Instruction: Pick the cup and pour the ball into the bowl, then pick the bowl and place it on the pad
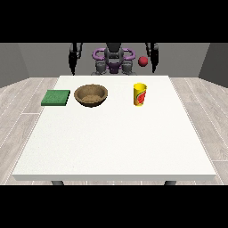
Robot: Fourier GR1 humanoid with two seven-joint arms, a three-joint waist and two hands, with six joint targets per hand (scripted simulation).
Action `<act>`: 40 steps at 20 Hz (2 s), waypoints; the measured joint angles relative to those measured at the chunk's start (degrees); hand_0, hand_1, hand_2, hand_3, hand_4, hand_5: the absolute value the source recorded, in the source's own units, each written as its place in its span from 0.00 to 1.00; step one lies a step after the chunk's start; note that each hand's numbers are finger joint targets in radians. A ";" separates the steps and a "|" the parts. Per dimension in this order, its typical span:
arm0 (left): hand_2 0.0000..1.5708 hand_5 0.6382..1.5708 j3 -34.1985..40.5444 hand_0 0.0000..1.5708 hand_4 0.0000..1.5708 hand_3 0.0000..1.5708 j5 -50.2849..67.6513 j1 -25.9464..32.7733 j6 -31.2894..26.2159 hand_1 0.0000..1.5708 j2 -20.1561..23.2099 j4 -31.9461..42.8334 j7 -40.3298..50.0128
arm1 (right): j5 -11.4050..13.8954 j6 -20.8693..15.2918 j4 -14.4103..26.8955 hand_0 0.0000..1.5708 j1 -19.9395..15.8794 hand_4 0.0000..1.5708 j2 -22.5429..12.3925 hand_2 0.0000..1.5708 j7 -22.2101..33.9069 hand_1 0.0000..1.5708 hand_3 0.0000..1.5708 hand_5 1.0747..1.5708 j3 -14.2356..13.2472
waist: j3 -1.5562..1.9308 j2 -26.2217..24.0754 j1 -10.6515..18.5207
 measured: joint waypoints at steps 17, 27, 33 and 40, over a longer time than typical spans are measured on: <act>0.00 0.96 2.04 0.00 0.00 0.00 14.37 -2.63 1.97 0.00 -4.08 -13.65 18.76 | -1.52 -20.35 -14.08 0.00 -6.68 0.33 6.29 0.00 21.77 0.00 0.00 1.00 19.21 | -1.10 -28.14 2.91; 0.00 0.93 6.71 0.00 0.00 0.00 14.21 -15.30 0.51 0.00 -0.43 -11.58 11.64 | 3.78 -22.80 -13.61 0.00 -24.13 0.00 5.78 0.00 22.86 0.00 0.00 1.00 19.51 | -1.07 -6.35 -1.48; 0.00 0.87 11.22 0.00 0.00 0.00 10.90 -23.12 0.22 0.00 4.09 -5.27 3.00 | 1.63 -18.54 -14.68 0.00 -27.12 0.00 4.14 0.00 17.09 0.00 0.00 0.99 16.45 | -1.03 5.46 -5.48; 0.00 0.83 13.50 0.00 0.00 0.00 7.28 -21.62 -0.68 0.00 4.55 7.11 -11.85 | 0.22 -15.27 -19.59 0.00 -27.07 0.00 2.89 0.00 17.02 0.00 0.00 0.99 14.60 | -1.07 9.66 -8.51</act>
